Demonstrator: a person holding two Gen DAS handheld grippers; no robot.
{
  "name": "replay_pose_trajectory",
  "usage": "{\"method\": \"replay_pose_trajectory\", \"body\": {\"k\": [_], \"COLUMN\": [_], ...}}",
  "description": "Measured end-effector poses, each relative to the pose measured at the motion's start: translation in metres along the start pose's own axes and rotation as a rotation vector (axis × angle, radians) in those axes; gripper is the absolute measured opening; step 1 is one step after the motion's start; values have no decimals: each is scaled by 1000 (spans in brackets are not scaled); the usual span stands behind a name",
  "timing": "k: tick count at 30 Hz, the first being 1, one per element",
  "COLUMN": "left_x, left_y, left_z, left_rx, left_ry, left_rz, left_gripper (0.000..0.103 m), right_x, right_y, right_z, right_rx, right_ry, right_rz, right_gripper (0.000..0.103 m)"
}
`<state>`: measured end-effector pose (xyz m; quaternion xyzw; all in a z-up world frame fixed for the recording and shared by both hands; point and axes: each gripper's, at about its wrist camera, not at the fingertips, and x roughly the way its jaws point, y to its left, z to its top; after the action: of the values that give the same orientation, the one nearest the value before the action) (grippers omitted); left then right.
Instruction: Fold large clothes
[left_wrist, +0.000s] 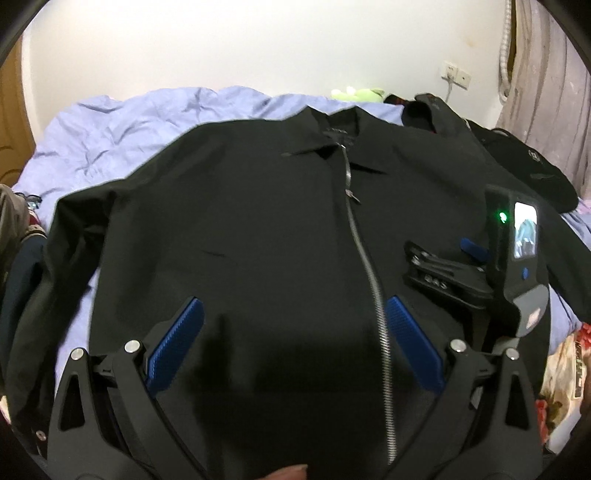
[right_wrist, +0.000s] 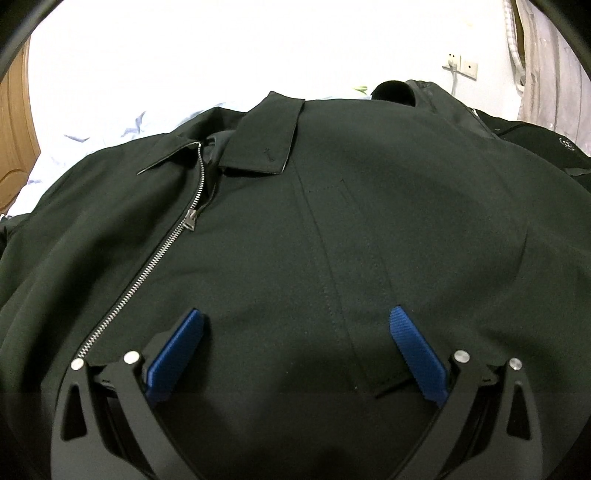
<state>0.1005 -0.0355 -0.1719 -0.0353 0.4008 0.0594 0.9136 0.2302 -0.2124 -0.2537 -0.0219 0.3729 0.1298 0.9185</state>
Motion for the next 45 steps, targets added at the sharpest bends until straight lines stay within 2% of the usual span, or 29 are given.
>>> {"method": "replay_pose_trajectory", "body": {"k": [9, 17, 23, 28, 36, 40, 45], "left_x": [-8, -10, -10, -20, -68, -85, -100], "left_y": [-23, -11, -1, 7, 34, 51, 75], "left_z": [-1, 5, 6, 9, 13, 11, 7], "left_rx": [62, 53, 24, 21, -25, -58, -85], "left_ry": [-18, -10, -4, -14, -61, -48, -67], "left_rz": [27, 66, 62, 35, 1, -96, -102], "left_gripper": [97, 97, 97, 97, 97, 97, 97], "right_x": [-1, -1, -1, -1, -1, -1, -1], "right_y": [0, 0, 0, 0, 0, 0, 0], "right_z": [-1, -1, -1, -1, -1, -1, -1], "right_rx": [0, 0, 0, 0, 0, 0, 0], "right_ry": [0, 0, 0, 0, 0, 0, 0], "right_rz": [0, 0, 0, 1, 0, 0, 0], "right_gripper": [99, 99, 99, 99, 99, 99, 99]}}
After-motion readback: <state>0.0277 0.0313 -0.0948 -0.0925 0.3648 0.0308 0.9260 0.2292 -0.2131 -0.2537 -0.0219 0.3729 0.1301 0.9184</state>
